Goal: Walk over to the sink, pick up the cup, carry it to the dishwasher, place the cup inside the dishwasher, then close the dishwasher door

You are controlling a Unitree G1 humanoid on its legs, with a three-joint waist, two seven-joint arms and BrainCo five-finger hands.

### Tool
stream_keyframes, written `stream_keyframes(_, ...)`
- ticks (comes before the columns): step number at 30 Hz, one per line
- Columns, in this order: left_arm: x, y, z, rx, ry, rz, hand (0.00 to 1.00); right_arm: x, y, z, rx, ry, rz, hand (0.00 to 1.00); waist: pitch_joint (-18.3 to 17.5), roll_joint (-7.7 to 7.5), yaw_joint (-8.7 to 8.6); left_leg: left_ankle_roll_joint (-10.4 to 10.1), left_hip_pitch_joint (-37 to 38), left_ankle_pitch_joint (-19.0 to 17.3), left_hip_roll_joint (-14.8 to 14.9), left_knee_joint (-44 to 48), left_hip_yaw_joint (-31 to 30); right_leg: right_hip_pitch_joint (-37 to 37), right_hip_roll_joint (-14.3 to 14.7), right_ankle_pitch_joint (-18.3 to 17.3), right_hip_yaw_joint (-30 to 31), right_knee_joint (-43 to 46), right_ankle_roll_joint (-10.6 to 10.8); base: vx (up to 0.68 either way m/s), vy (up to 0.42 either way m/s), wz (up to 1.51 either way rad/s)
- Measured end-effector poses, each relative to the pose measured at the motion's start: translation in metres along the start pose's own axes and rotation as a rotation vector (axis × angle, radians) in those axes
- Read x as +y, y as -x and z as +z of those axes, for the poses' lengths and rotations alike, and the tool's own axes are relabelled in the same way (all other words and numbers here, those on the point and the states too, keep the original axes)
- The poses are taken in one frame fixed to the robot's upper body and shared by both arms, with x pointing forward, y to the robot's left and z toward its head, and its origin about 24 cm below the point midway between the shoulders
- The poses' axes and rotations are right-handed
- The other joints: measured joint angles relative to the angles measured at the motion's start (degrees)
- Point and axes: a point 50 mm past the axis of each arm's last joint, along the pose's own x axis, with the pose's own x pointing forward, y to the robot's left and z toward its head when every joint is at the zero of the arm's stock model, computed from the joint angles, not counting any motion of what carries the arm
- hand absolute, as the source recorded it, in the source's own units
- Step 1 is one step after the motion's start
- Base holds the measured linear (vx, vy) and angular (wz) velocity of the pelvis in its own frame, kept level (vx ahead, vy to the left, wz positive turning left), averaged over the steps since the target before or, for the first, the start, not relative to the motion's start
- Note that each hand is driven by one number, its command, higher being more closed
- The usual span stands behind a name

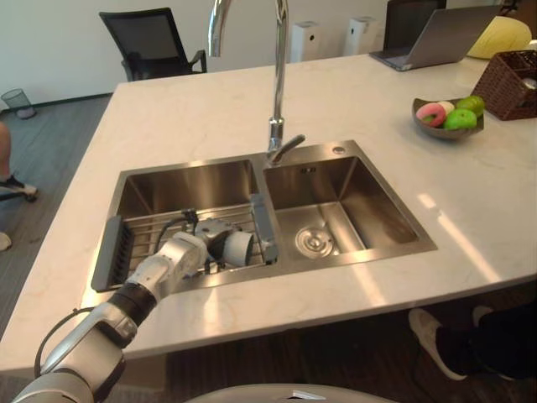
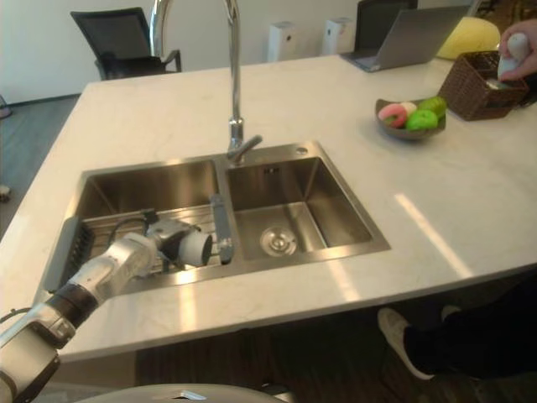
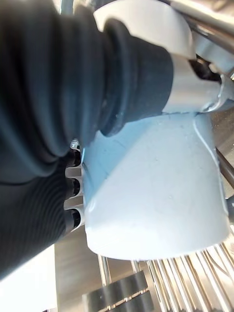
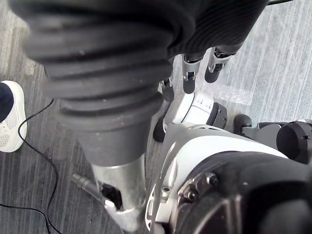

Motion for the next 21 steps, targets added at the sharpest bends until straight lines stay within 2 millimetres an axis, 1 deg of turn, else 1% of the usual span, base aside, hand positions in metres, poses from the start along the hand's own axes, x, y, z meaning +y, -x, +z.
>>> stream_keyframes(2, 0.000, 0.004, 0.000, 0.004, 0.027, 0.041, 1.00, 0.000, 0.000, 0.001, -0.004, -0.007, 0.003, 0.00, 0.3, 0.36, 0.04, 0.2, 0.0, 0.1, -0.1, 0.0, -0.1, 0.1, -0.1, -0.1, -0.2, 0.0, 0.0, 0.00, 0.000, 0.05)
stream_keyframes(5, -0.007, 0.016, -0.007, 0.021, 0.114, 0.121, 1.00, 0.002, 0.000, 0.003, -0.003, -0.004, 0.011, 0.00, 1.0, 0.51, 0.14, 0.3, -0.1, 0.1, -0.2, 0.0, -0.8, 0.4, -0.2, -0.3, -0.9, 0.0, 0.1, 0.00, 0.004, 0.10)
stream_keyframes(6, -0.010, 0.023, -0.012, 0.038, 0.188, 0.180, 1.00, 0.003, 0.000, 0.002, 0.000, -0.012, 0.016, 0.00, 1.2, 0.76, 0.50, 0.3, -0.1, 0.1, -0.2, 0.1, -1.1, 0.6, -0.2, -0.4, -1.1, 0.0, 0.2, 0.00, 0.006, 0.12)
stream_keyframes(7, -0.009, 0.027, -0.014, 0.046, 0.234, 0.230, 1.00, 0.003, 0.000, 0.002, 0.003, -0.014, 0.016, 0.00, 1.3, 0.63, 0.83, 0.4, -0.1, 0.1, -0.2, 0.1, -1.2, 0.6, -0.2, -0.4, -1.2, 0.0, 0.2, 0.00, 0.006, 0.13)
stream_keyframes(9, -0.005, 0.043, -0.028, 0.111, 0.389, 0.412, 1.00, 0.002, 0.000, 0.000, 0.018, -0.023, 0.018, 0.00, 1.9, -0.07, 2.65, 0.4, -0.2, 0.1, -0.3, 0.1, -1.7, 0.8, -0.3, -0.5, -1.8, 0.0, 0.2, 0.00, 0.009, 0.11)
stream_keyframes(10, -0.002, 0.047, -0.032, 0.132, 0.418, 0.466, 1.00, 0.002, 0.000, -0.001, 0.023, -0.024, 0.018, 0.00, 2.0, -0.24, 3.13, 0.4, -0.2, 0.1, -0.3, 0.1, -1.7, 0.9, -0.3, -0.5, -1.9, 0.0, 0.2, 0.00, 0.014, 0.09)
stream_keyframes(12, 0.015, 0.073, -0.052, 0.207, 0.491, 0.708, 1.00, -0.001, 0.001, -0.003, 0.034, -0.032, 0.012, 0.00, 2.0, -0.68, 5.11, 0.6, -0.5, 0.2, -0.5, 0.1, -2.2, 0.9, -0.6, -0.6, -2.6, 0.0, 0.3, 0.01, 0.016, 0.11)
stream_keyframes(13, 0.021, 0.080, -0.056, 0.216, 0.498, 0.773, 1.00, -0.001, 0.001, -0.003, 0.038, -0.036, 0.012, 0.00, 2.0, -0.71, 5.66, 0.7, -0.6, 0.2, -0.5, 0.1, -2.4, 0.9, -0.6, -0.6, -2.8, 0.0, 0.4, 0.01, 0.013, 0.22)
stream_keyframes(14, 0.036, 0.094, -0.061, 0.222, 0.499, 0.902, 1.00, -0.003, 0.001, -0.005, 0.050, -0.048, 0.009, 0.00, 1.9, -0.76, 6.57, 0.8, -0.9, 0.3, -0.7, 0.1, -3.2, 1.0, -0.8, -0.7, -3.9, 0.0, 0.5, 0.01, 0.011, 0.27)
stream_keyframes(15, 0.050, 0.107, -0.062, 0.211, 0.484, 1.024, 1.00, -0.005, 0.002, -0.006, 0.050, -0.068, 0.006, 0.00, 1.9, -0.78, 7.53, 1.0, -1.1, 0.4, -0.9, 0.1, -3.7, 1.1, -1.0, -0.7, -4.5, 0.0, 0.5, 0.00, 0.015, 0.28)
stream_keyframes(16, 0.055, 0.114, -0.062, 0.204, 0.477, 1.080, 1.00, -0.006, 0.002, -0.006, 0.053, -0.079, 0.005, 0.00, 1.9, -0.78, 7.99, 1.0, -1.1, 0.4, -1.0, 0.1, -3.9, 1.3, -1.2, -0.7, -4.8, 0.0, 0.6, 0.00, 0.019, 0.28)
stream_keyframes(18, 0.077, 0.135, -0.056, 0.162, 0.469, 1.281, 1.00, -0.011, 0.003, -0.009, 0.048, -0.149, 0.000, 0.00, 1.6, -0.88, 9.71, 1.2, -1.2, 0.5, -1.5, 0.2, -4.7, 1.8, -1.6, -0.9, -5.8, 0.0, 0.8, -0.01, 0.023, 0.21)
stream_keyframes(20, 0.086, 0.148, -0.055, 0.165, 0.495, 1.403, 1.00, -0.013, 0.004, -0.010, 0.040, -0.189, 0.001, 0.00, 0.9, -1.11, 10.89, 1.4, -1.5, 0.5, -1.6, 0.3, -4.8, 1.6, -1.7, -0.9, -5.9, 0.0, 0.8, -0.02, 0.024, 0.05)
stream_keyframes(21, 0.086, 0.154, -0.059, 0.191, 0.531, 1.464, 1.00, -0.012, 0.003, -0.008, 0.031, -0.210, 0.006, 0.00, 0.2, -1.35, 11.17, 1.4, -2.0, 0.5, -1.5, 0.7, -4.9, 1.4, -1.7, -0.9, -6.2, 0.0, 0.8, -0.03, 0.015, 0.06)
